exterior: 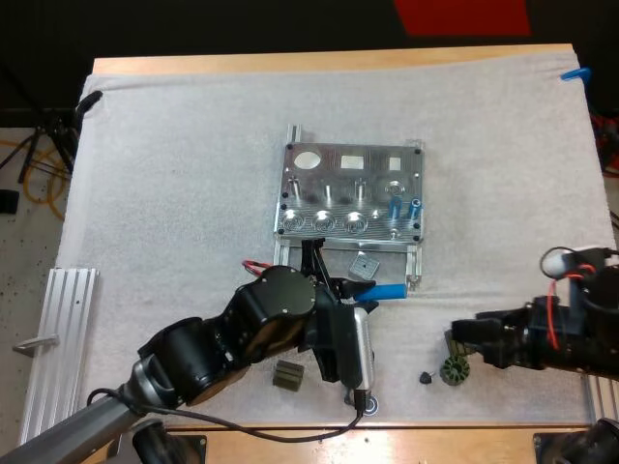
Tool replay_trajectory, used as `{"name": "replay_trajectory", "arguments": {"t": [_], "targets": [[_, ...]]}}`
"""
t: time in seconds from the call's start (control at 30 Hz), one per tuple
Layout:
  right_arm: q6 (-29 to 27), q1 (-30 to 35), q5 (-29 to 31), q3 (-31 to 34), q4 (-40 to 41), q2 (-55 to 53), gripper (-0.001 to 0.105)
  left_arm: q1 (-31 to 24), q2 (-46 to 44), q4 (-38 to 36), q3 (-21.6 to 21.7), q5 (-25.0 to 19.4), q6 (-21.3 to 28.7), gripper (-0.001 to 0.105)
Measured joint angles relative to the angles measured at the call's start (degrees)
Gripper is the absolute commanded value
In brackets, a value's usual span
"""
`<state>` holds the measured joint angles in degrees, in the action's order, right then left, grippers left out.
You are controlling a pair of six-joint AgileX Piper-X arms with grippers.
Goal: Load cells from right to left
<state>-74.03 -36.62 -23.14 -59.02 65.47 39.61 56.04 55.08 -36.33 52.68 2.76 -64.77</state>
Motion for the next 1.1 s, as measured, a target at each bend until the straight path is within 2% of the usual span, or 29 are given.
{"name": "replay_trajectory", "arguments": {"t": [0.17, 0.33, 0.47, 1.1], "targets": [[3.2, 0.0, -5.6, 4.0, -6.9, 0.2, 0.047, 0.0, -0.9, 0.0, 0.0, 0.9, -0.2, 0.000], [3.8, 0.0, -7.3, 4.5, -11.0, 2.6, 0.047, 0.0, -0.9, 0.0, 0.0, 3.0, -0.3, 0.000], [4.0, 0.0, -8.5, 4.5, -14.4, 5.7, 0.047, 0.0, -0.9, 0.0, 0.0, 3.1, -0.3, 0.000], [4.4, 0.0, -13.1, 4.6, -20.3, 13.3, 0.047, 0.0, -0.9, 0.0, 0.0, 3.1, -0.3, 0.000]]}}
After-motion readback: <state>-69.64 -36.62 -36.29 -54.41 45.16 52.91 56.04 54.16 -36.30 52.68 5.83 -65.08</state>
